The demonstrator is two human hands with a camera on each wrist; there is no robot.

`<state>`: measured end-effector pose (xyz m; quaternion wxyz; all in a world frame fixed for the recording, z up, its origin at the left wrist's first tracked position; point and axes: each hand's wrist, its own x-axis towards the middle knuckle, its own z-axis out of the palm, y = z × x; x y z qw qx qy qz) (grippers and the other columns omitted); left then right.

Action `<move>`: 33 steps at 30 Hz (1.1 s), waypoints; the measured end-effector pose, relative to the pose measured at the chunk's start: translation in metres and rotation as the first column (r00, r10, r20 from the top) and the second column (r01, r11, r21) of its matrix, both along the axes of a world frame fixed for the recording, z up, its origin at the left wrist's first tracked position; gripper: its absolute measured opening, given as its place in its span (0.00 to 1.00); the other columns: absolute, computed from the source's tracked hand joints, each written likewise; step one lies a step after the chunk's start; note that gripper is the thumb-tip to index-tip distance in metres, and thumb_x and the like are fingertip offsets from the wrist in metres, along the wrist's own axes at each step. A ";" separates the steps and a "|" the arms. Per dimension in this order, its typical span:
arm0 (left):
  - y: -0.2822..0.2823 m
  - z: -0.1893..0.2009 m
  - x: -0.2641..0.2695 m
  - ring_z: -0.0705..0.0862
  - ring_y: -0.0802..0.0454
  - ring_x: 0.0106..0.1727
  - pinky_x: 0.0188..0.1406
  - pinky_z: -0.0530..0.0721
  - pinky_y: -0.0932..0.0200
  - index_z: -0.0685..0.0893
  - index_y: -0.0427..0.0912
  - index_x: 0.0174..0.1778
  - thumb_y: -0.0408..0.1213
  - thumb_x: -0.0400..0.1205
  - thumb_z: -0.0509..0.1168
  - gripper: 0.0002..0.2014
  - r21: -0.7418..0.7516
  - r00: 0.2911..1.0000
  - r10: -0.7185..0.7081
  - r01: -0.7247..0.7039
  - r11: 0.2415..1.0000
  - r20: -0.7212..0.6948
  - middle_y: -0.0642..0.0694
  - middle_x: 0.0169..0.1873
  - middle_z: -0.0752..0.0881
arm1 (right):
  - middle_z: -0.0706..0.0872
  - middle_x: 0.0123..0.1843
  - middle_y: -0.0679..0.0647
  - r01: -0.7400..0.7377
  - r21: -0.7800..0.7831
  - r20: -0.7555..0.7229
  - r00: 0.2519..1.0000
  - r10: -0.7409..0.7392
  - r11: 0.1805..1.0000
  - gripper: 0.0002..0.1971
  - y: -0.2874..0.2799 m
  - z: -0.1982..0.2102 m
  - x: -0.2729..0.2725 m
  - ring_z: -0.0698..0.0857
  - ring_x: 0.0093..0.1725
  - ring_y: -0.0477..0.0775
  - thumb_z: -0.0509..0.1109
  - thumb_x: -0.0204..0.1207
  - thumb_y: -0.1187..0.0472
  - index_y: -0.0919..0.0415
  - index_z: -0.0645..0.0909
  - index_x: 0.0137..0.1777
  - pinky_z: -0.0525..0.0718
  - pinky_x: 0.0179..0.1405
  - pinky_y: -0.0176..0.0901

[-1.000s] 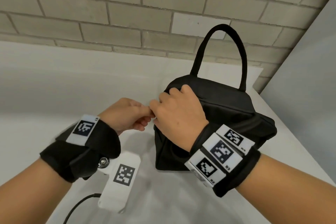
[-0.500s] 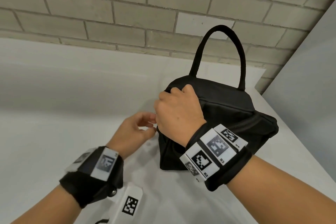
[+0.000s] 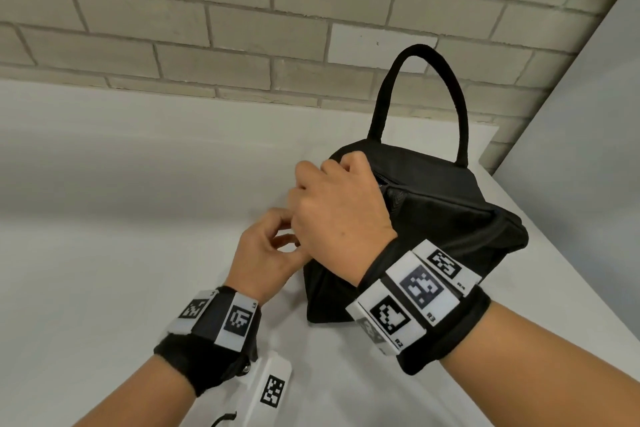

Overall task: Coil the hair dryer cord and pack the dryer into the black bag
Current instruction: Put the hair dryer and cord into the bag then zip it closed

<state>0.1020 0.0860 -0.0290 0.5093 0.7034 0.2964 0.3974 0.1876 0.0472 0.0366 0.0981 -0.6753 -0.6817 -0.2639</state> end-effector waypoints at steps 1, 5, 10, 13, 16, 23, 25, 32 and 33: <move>0.000 -0.001 0.000 0.82 0.69 0.33 0.33 0.77 0.80 0.80 0.46 0.37 0.22 0.67 0.71 0.14 0.009 1.000 -0.003 0.003 1.000 -0.005 0.52 0.33 0.84 | 0.76 0.25 0.51 0.008 -0.011 -0.004 1.000 -0.008 1.000 0.12 -0.001 0.000 0.000 0.62 0.23 0.51 0.77 0.51 0.63 0.57 0.75 0.17 0.68 0.36 0.44; -0.003 -0.001 0.001 0.76 0.69 0.21 0.22 0.70 0.79 0.72 0.52 0.22 0.18 0.65 0.69 0.22 0.046 0.999 -0.015 0.016 0.999 -0.034 0.61 0.16 0.81 | 0.77 0.25 0.50 -0.014 -0.099 0.006 1.000 0.014 0.995 0.13 -0.006 -0.007 -0.002 0.58 0.17 0.50 0.78 0.49 0.65 0.56 0.74 0.17 0.69 0.30 0.39; 0.001 -0.006 0.002 0.79 0.67 0.24 0.24 0.73 0.79 0.76 0.45 0.21 0.19 0.65 0.70 0.17 0.082 0.998 -0.017 0.022 0.996 -0.060 0.58 0.14 0.81 | 0.72 0.24 0.51 -0.031 -0.035 0.034 0.999 0.032 0.999 0.12 -0.007 -0.008 -0.001 0.60 0.21 0.51 0.75 0.53 0.66 0.58 0.74 0.18 0.62 0.36 0.46; 0.007 -0.013 0.001 0.84 0.65 0.30 0.32 0.78 0.78 0.82 0.48 0.24 0.23 0.65 0.74 0.14 0.069 0.999 0.028 -0.025 0.997 -0.046 0.57 0.22 0.85 | 0.65 0.26 0.50 0.021 0.041 -0.004 1.000 -0.021 0.999 0.12 -0.006 0.004 0.005 0.62 0.25 0.52 0.73 0.57 0.65 0.58 0.73 0.19 0.58 0.38 0.48; 0.008 -0.013 0.001 0.84 0.65 0.30 0.33 0.79 0.78 0.80 0.55 0.23 0.24 0.66 0.73 0.18 0.105 0.999 0.043 -0.039 0.994 -0.033 0.59 0.21 0.85 | 0.74 0.25 0.50 0.134 0.078 -0.083 0.988 -0.128 0.988 0.10 -0.011 0.015 0.014 0.70 0.27 0.53 0.71 0.60 0.62 0.57 0.75 0.20 0.57 0.39 0.47; 0.009 -0.004 0.003 0.84 0.57 0.33 0.34 0.81 0.75 0.80 0.52 0.24 0.26 0.67 0.73 0.15 0.221 0.998 0.008 0.006 0.975 -0.061 0.53 0.27 0.83 | 0.78 0.36 0.46 0.218 0.047 -0.462 0.870 -0.172 0.975 0.09 -0.022 0.033 0.041 0.78 0.38 0.50 0.65 0.71 0.57 0.56 0.79 0.30 0.56 0.48 0.44; 0.010 -0.002 0.005 0.84 0.57 0.33 0.35 0.82 0.74 0.81 0.51 0.25 0.27 0.67 0.74 0.14 0.230 0.998 0.005 0.010 0.973 -0.063 0.53 0.26 0.83 | 0.74 0.34 0.44 0.234 0.058 -0.542 0.824 -0.166 0.970 0.10 -0.023 0.035 0.047 0.76 0.38 0.48 0.66 0.71 0.57 0.55 0.78 0.30 0.55 0.49 0.42; 0.007 0.004 0.004 0.84 0.56 0.33 0.33 0.83 0.73 0.81 0.49 0.24 0.27 0.67 0.73 0.13 0.173 0.989 -0.036 0.061 0.983 -0.142 0.52 0.26 0.84 | 0.78 0.31 0.54 0.174 0.144 -0.147 0.977 -0.153 0.974 0.09 -0.026 0.027 0.025 0.74 0.23 0.56 0.67 0.65 0.66 0.60 0.76 0.25 0.65 0.41 0.47; 0.005 0.003 0.004 0.85 0.56 0.34 0.33 0.83 0.73 0.80 0.49 0.24 0.27 0.67 0.73 0.13 0.158 0.988 -0.035 0.058 0.986 -0.148 0.52 0.26 0.84 | 0.78 0.30 0.55 0.137 0.138 -0.052 0.990 -0.131 0.981 0.08 -0.027 0.023 0.019 0.72 0.20 0.56 0.68 0.62 0.68 0.60 0.75 0.25 0.66 0.37 0.47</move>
